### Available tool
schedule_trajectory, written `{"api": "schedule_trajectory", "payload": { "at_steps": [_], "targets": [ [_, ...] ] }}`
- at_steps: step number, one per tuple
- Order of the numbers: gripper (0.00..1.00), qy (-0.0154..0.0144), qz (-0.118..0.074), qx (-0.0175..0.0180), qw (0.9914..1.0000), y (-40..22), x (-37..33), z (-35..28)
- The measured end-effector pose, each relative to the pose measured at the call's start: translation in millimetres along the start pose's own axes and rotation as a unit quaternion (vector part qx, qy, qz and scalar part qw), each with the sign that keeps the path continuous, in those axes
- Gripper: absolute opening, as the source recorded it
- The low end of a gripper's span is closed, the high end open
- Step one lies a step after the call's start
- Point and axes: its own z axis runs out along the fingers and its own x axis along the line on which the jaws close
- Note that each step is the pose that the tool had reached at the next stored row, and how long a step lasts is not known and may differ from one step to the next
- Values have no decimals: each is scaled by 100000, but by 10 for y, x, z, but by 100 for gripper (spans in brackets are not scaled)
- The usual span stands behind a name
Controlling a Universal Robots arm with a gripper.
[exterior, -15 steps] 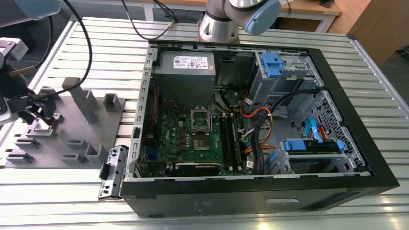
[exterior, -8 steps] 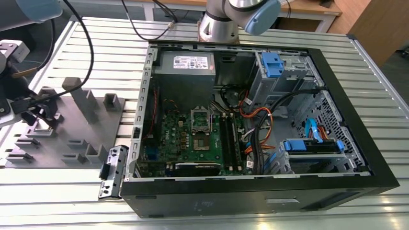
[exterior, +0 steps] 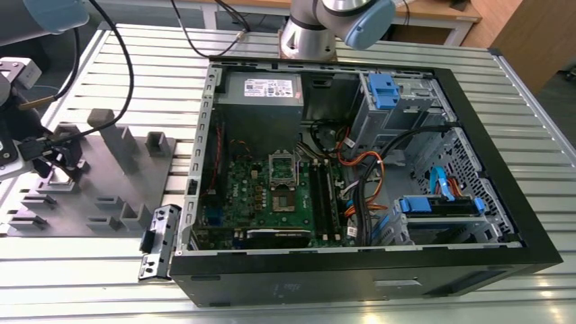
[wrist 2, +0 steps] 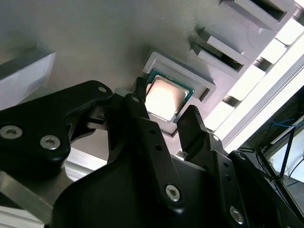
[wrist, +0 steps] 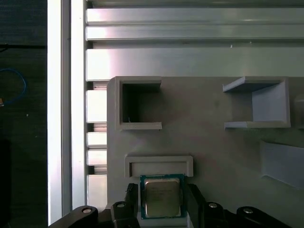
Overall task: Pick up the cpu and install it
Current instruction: 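Pick up the cpu and move it towards the insertion slot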
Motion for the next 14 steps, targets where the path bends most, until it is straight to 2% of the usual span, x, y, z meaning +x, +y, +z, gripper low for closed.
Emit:
{"api": "schedule_trajectory", "payload": {
  "at_steps": [6,7,8,11,14],
  "targets": [
    [55,-4,-1,-2,100000,0,0,1],
    [60,-3,-1,-3,100000,0,0,2],
    [60,-11,-52,-10,100000,0,0,5],
    [60,38,-1312,-35,99991,-1,0,19],
    [60,40,-1543,-46,99988,-1,0,32]
  ]
}}
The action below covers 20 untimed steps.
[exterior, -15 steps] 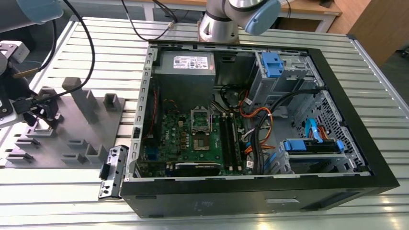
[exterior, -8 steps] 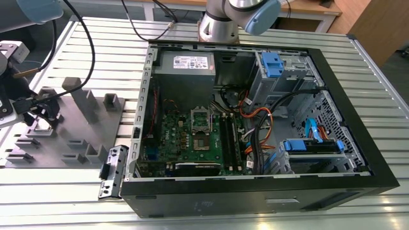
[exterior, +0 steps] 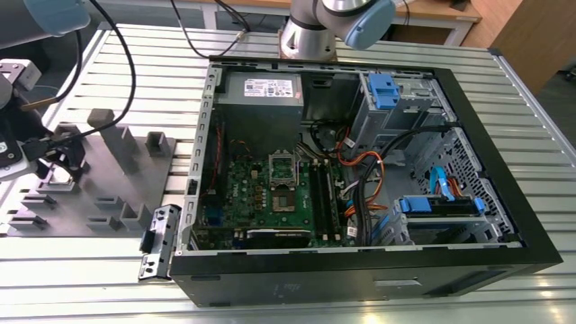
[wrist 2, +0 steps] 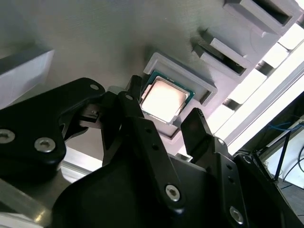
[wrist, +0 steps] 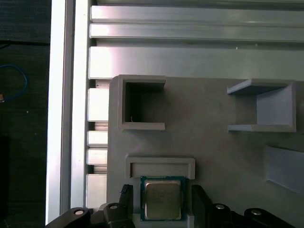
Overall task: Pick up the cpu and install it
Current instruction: 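Pick up the cpu and move it towards the insertion slot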
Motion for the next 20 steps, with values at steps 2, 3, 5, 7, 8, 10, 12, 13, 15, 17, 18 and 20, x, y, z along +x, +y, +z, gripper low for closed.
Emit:
{"api": "schedule_trajectory", "payload": {
  "at_steps": [2,3,5,7,8,10,12,13,15,17,18,20],
  "targets": [
    [60,1,-5,0,100000,-1,0,19],
    [60,6,-5,2,100000,-1,0,26],
    [60,18,-5,11,100000,-1,1,26],
    [60,5,-2,3,100000,-1,1,33],
    [60,5,-2,2,100000,-1,1,34],
    [60,1,-2,3,100000,-1,1,38],
    [60,8,-1,9,100000,-1,1,38],
    [60,-8,1,0,100000,0,-1,40],
    [60,0,8,4,100000,0,-3,40],
    [60,8,-2,10,100000,-1,-5,40],
    [60,17,-1,16,100000,-1,-5,40],
    [60,4,0,6,100000,-1,-5,48]
  ]
}}
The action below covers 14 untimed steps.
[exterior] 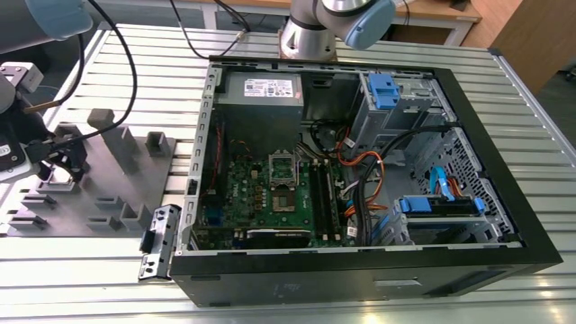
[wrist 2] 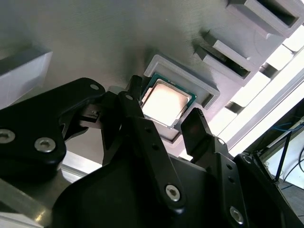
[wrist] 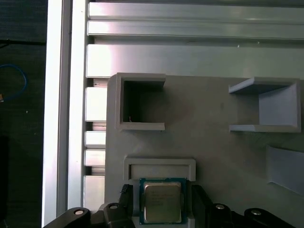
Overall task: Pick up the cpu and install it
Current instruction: 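Pick up the cpu and move it towards the insertion slot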
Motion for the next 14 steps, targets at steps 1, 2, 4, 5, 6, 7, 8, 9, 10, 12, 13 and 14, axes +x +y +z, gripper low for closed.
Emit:
{"api": "schedule_trajectory", "payload": {
  "at_steps": [1,2,4,5,6,7,8,9,10,12,13,14],
  "targets": [
    [60,0,-2,1,100000,0,0,0],
    [60,5,-1,4,100000,0,0,0],
    [60,6,-1,4,100000,0,0,0],
    [60,6,0,5,100000,0,0,0],
    [60,4,-1,2,100000,0,0,0],
    [60,5,-2,2,100000,0,0,0],
    [60,5,-2,4,100000,0,0,1],
    [60,4,-3,3,100000,0,0,1],
    [60,6,-1,4,100000,0,0,1],
    [59,3,-1,3,100000,0,0,1],
    [52,3,0,1,100000,0,0,1],
    [52,2,-2,3,100000,0,0,1]
  ]
}}
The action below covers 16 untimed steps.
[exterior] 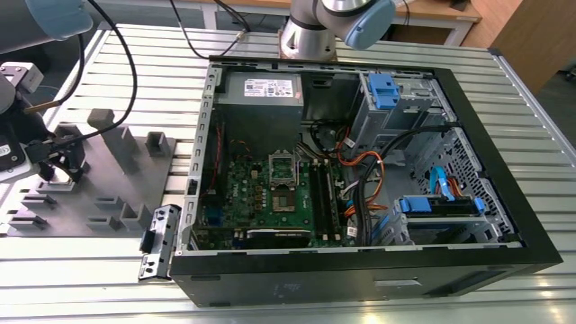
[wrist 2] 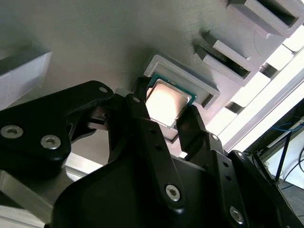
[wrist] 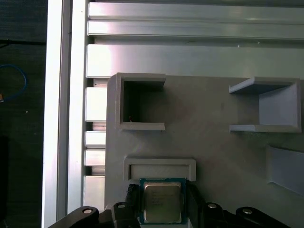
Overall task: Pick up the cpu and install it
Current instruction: 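Pick up the cpu and move it towards the insertion slot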
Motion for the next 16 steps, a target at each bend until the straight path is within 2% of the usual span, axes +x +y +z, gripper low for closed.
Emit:
{"api": "schedule_trajectory", "payload": {
  "at_steps": [16],
  "targets": [
    [52,-4,-1,-5,100000,1,-1,-16]
  ]
}}
